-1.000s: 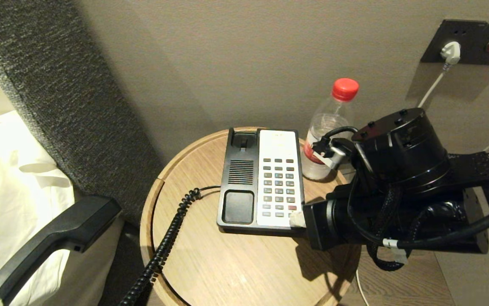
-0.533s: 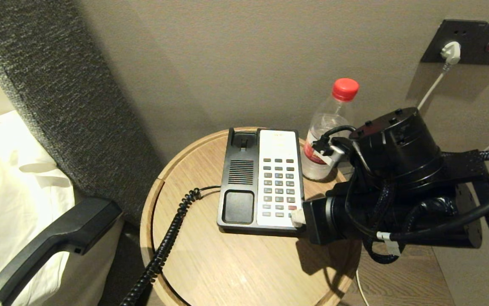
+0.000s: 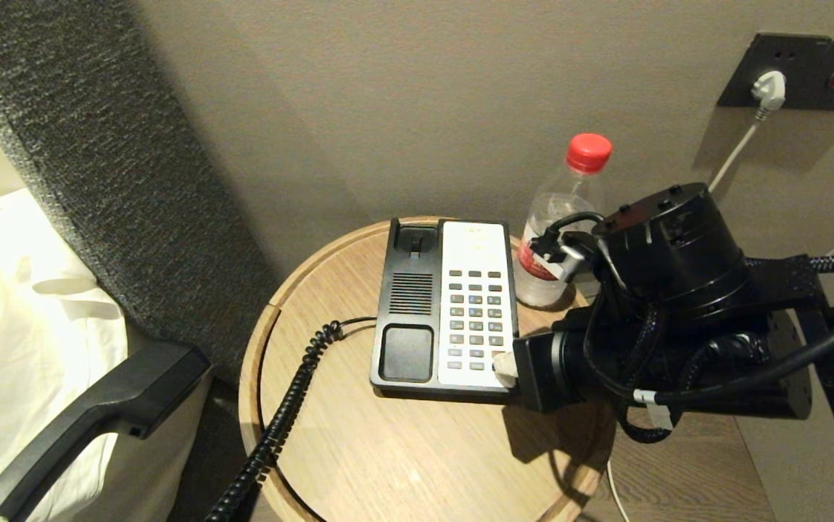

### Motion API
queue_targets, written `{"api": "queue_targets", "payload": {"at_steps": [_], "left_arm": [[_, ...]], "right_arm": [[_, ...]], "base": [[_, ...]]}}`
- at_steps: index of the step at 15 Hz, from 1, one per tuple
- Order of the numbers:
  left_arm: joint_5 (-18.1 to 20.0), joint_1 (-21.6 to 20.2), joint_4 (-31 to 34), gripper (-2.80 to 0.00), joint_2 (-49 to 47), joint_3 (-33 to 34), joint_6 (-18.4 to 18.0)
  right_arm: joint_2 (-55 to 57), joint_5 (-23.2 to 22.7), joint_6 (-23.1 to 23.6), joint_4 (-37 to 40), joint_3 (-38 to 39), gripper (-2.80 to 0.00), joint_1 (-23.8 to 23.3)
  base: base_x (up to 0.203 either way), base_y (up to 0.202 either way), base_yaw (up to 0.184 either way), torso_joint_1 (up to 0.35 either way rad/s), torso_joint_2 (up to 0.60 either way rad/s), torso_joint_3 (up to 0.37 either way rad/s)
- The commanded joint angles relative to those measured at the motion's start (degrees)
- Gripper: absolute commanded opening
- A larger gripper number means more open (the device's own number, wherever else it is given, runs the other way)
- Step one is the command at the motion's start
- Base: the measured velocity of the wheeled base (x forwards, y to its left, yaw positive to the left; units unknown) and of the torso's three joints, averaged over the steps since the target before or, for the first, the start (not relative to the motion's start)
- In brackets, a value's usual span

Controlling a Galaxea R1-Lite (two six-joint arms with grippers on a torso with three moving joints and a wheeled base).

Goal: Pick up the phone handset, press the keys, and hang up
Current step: Dial the number

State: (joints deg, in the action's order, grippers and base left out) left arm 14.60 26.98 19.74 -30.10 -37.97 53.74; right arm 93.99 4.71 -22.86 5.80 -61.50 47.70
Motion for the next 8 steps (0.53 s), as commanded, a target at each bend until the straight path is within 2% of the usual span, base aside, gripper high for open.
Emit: {"api": "queue_targets", "payload": {"at_steps": [1, 8], "left_arm": [[0.07, 0.0, 0.21, -2.8, 0.17, -0.04, 0.36], [0.07, 0.0, 0.23, -2.8, 0.39, 0.0, 0.31]], "right_arm": [[0.14, 0.13, -0.08, 0.09, 0.24, -2.8, 0.02], [0.11, 0.13, -0.1, 0.09, -0.15, -2.8, 0.02]], "base": [[0.0, 0.0, 0.0, 0.0, 0.0, 0.0], [0.0, 0.0, 0.0, 0.0, 0.0, 0.0]]}}
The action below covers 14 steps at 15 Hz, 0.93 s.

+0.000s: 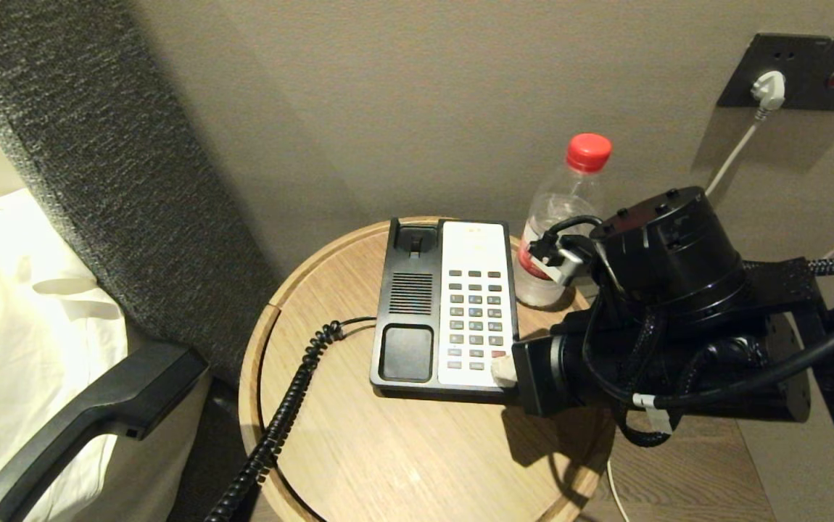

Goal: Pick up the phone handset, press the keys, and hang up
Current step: Dial the number, then put the handset back

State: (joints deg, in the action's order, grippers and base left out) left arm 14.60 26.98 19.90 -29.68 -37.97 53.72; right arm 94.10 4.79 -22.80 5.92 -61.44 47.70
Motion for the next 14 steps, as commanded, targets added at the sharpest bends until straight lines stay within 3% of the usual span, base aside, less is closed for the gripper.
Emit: {"api": "queue_targets", "payload": {"at_steps": [1, 8, 11, 14], "left_arm": [[0.07, 0.0, 0.05, -2.8, -0.11, 0.0, 0.33], [1.62, 0.04, -0.01, -2.8, -0.74, 0.89, -0.63], [4.58, 0.03, 0.34, -2.8, -4.65, -2.47, -10.45], [4.9, 0.21, 0.05, -2.8, -12.35, -7.08, -14.69]], "right_arm": [[-1.08, 0.04, -0.21, -0.04, -0.75, -2.8, 0.02], [-5.06, 0.05, -0.34, 0.47, -2.33, -2.8, 0.01], [-9.39, 0.28, -0.32, 1.02, -2.02, -2.8, -0.1], [-10.72, 0.32, -0.32, 1.28, -1.23, -2.8, -1.51]], "base": [[0.0, 0.0, 0.0, 0.0, 0.0, 0.0], [0.0, 0.0, 0.0, 0.0, 0.0, 0.0], [0.0, 0.0, 0.0, 0.0, 0.0, 0.0], [0.0, 0.0, 0.0, 0.0, 0.0, 0.0]]}}
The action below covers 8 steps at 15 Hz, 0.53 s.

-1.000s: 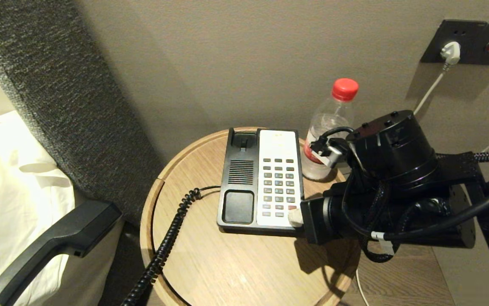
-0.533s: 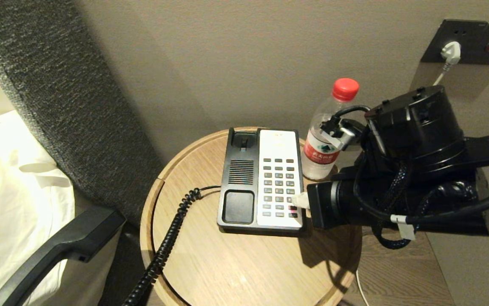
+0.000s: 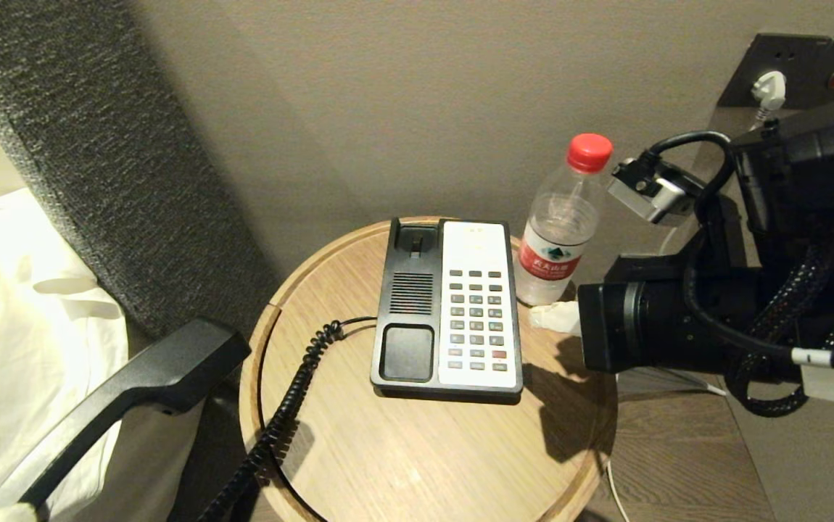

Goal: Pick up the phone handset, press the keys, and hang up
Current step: Put the handset back

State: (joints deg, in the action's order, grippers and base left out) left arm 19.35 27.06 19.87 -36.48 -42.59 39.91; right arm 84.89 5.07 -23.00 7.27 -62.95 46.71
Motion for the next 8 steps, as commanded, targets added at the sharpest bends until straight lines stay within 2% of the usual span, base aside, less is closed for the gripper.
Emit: {"api": "queue_targets", "payload": {"at_steps": [1, 3, 5, 8], "left_arm": [[0.14, 0.24, 0.02, -2.8, -8.52, -4.36, -2.34], [-0.35, 0.79, -0.09, -2.8, -16.47, -9.23, -5.97], [-1.78, 1.88, -0.63, -2.8, -18.79, -11.85, -8.67], [-11.38, 9.46, -6.9, -2.8, -29.83, -13.6, -11.38]], "right_arm": [[-2.13, 0.37, -0.11, 0.0, 0.23, -2.8, -1.77], [-2.97, 0.99, -0.02, 0.12, 0.11, -2.8, -3.2], [-3.37, 0.99, 0.0, 0.12, 0.27, -2.8, -3.7], [-4.86, 0.99, 0.06, 0.03, 0.06, -2.8, -6.2]], "base": [[0.0, 0.0, 0.0, 0.0, 0.0, 0.0], [0.0, 0.0, 0.0, 0.0, 0.0, 0.0], [0.0, 0.0, 0.0, 0.0, 0.0, 0.0], [0.0, 0.0, 0.0, 0.0, 0.0, 0.0]]}}
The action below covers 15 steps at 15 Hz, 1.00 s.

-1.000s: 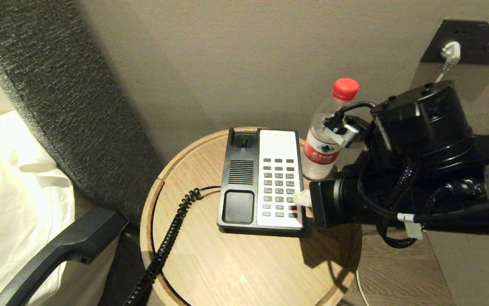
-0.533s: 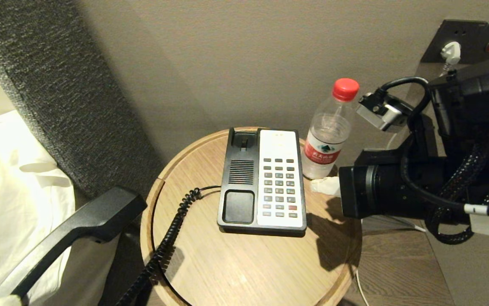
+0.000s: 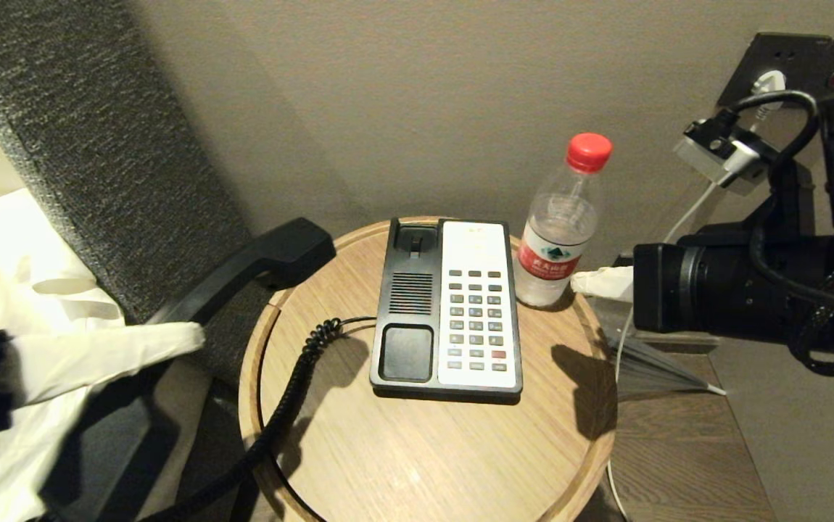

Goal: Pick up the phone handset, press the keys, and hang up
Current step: Put the handset back

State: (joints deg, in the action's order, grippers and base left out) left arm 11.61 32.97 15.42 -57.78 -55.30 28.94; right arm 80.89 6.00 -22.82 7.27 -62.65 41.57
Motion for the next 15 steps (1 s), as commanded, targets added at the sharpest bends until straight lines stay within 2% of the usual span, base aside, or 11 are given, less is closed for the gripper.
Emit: {"api": "queue_targets", "payload": {"at_steps": [1, 6, 8, 11, 15], "left_arm": [[-7.22, 6.19, -5.62, -2.8, -12.36, -1.28, -1.49], [-23.8, 11.48, -15.93, -2.8, -26.67, -3.12, -7.9], [-28.78, 12.23, -20.72, -2.8, -30.58, -4.3, -11.38], [-31.18, 12.22, -21.74, -2.8, -32.09, -7.83, -11.35], [-31.65, 12.2, -21.92, -2.8, -31.87, -8.33, -11.01]], "right_arm": [[-0.9, 0.11, -0.12, -0.08, -0.48, -2.8, -1.97], [-2.0, 0.0, -0.03, -0.57, -0.46, -2.8, -5.3], [-2.49, -0.28, -0.03, -0.59, -0.28, -2.8, -5.44], [-3.45, -0.64, -0.12, -0.76, 1.65, -2.8, -5.44], [-3.54, -0.64, -0.12, -0.67, 1.83, -2.8, -5.44]], "base": [[0.0, 0.0, 0.0, 0.0, 0.0, 0.0], [0.0, 0.0, 0.0, 0.0, 0.0, 0.0], [0.0, 0.0, 0.0, 0.0, 0.0, 0.0], [0.0, 0.0, 0.0, 0.0, 0.0, 0.0], [0.0, 0.0, 0.0, 0.0, 0.0, 0.0]]}}
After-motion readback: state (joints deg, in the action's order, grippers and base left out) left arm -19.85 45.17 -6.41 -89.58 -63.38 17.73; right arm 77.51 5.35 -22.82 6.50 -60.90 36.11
